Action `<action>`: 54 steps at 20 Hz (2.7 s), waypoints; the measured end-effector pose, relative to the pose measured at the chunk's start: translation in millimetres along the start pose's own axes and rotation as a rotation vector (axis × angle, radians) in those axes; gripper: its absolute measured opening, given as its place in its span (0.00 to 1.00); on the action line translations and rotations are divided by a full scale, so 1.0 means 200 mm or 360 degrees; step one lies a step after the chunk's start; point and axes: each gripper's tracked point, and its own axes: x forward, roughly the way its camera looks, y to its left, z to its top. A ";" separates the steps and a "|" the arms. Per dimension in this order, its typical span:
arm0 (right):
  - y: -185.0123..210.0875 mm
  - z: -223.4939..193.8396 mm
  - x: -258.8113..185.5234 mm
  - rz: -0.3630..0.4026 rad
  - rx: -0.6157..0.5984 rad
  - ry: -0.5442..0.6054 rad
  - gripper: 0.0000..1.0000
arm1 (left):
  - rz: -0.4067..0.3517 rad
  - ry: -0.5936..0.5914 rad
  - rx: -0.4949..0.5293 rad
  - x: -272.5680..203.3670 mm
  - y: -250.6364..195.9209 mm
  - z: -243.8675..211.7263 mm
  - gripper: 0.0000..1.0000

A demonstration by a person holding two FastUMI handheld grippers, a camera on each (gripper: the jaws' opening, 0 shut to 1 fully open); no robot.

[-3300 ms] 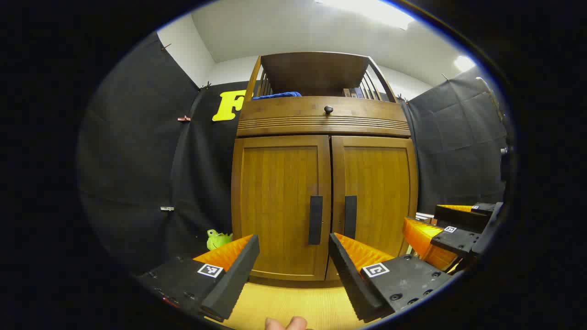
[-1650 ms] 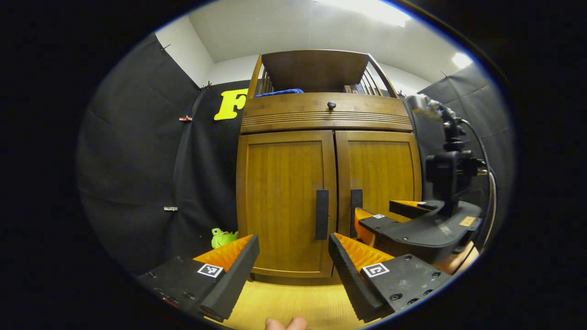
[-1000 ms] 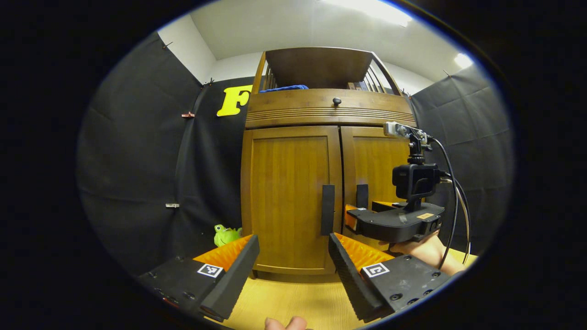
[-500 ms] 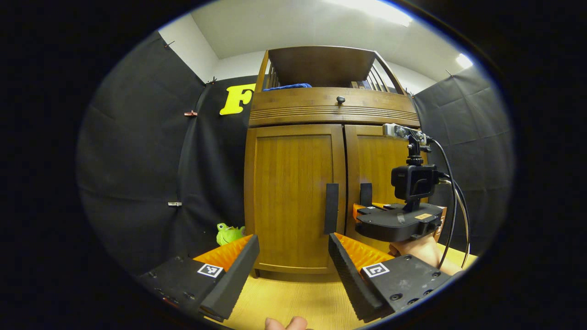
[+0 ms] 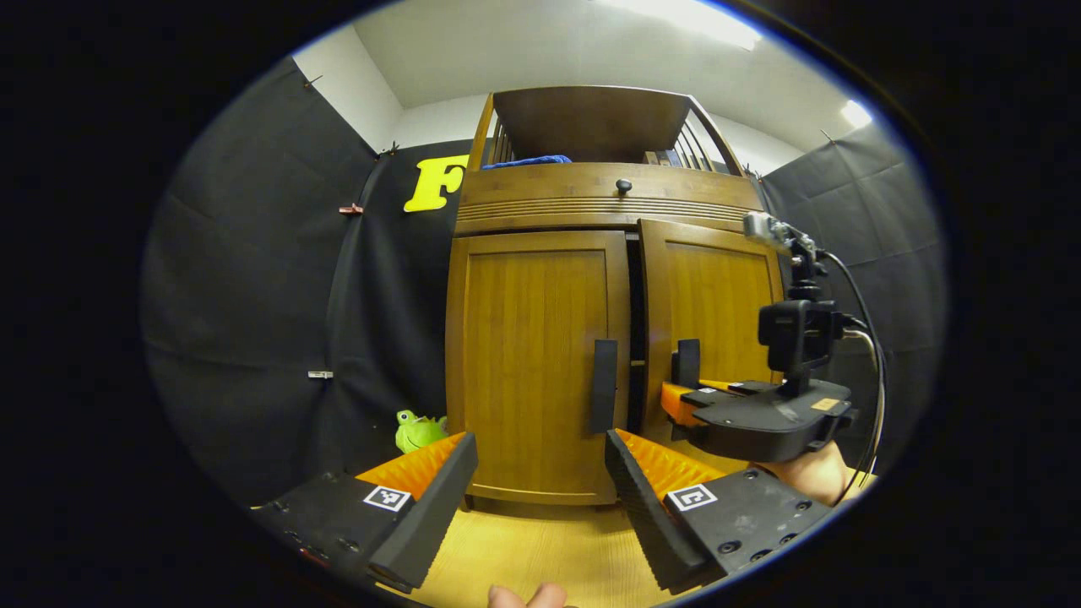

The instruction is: Open the right door of the double-door shoe cabinet with the right hand, and open the left door with the left hand.

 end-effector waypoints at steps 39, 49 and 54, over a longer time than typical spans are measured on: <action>-1.05 0.26 -1.16 -0.0452 -0.0056 -0.0082 0.21 | -0.0133 0.0000 -0.0028 -0.03 -0.45 -0.04 0.94; -1.17 0.31 -1.28 -0.0581 -0.0094 -0.0135 0.26 | -0.0165 -0.0044 -0.0078 -0.03 -0.51 -0.02 0.94; -1.20 0.36 -1.39 -0.0646 -0.0070 -0.0178 0.87 | -0.0148 -0.0119 -0.0100 0.06 -0.47 0.04 0.94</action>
